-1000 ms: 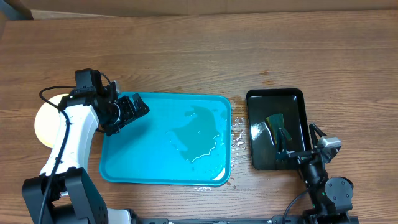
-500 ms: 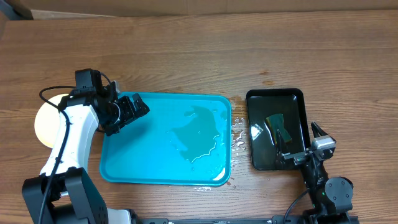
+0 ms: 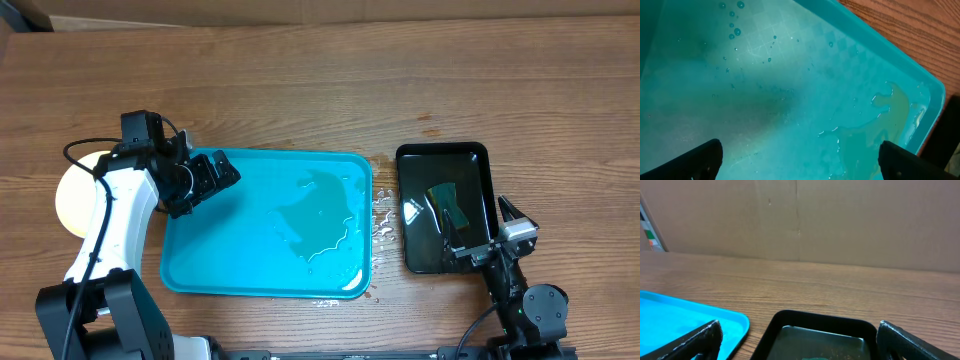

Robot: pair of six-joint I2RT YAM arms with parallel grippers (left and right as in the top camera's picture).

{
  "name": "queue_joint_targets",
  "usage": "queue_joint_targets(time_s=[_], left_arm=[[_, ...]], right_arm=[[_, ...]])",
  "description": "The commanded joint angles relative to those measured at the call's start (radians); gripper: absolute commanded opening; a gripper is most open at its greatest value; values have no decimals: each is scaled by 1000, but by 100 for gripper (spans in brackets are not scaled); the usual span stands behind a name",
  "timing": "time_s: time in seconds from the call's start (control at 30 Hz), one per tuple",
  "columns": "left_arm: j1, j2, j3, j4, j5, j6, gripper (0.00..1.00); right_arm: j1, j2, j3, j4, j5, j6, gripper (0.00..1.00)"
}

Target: Clean dirty plates on tray and stack at the side

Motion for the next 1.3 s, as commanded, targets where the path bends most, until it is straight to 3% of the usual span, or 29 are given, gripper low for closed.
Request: queue_joint_targets(time_s=[0.0,0.67,0.97,1.27], left_arm=[[-3,5,13,2,-6,23,100],[-13,-16,10,4,-7,23,100],[-99,-257,10,4,-7,23,100],[-176,-633,8,3,-7,23,100]], right_arm=[[-4,-12,-10,6,-1,-8,100],[-4,-12,-10,6,-1,-8,100],[-4,-12,-10,6,-1,-8,100],[-4,-12,-10,6,-1,-8,100]])
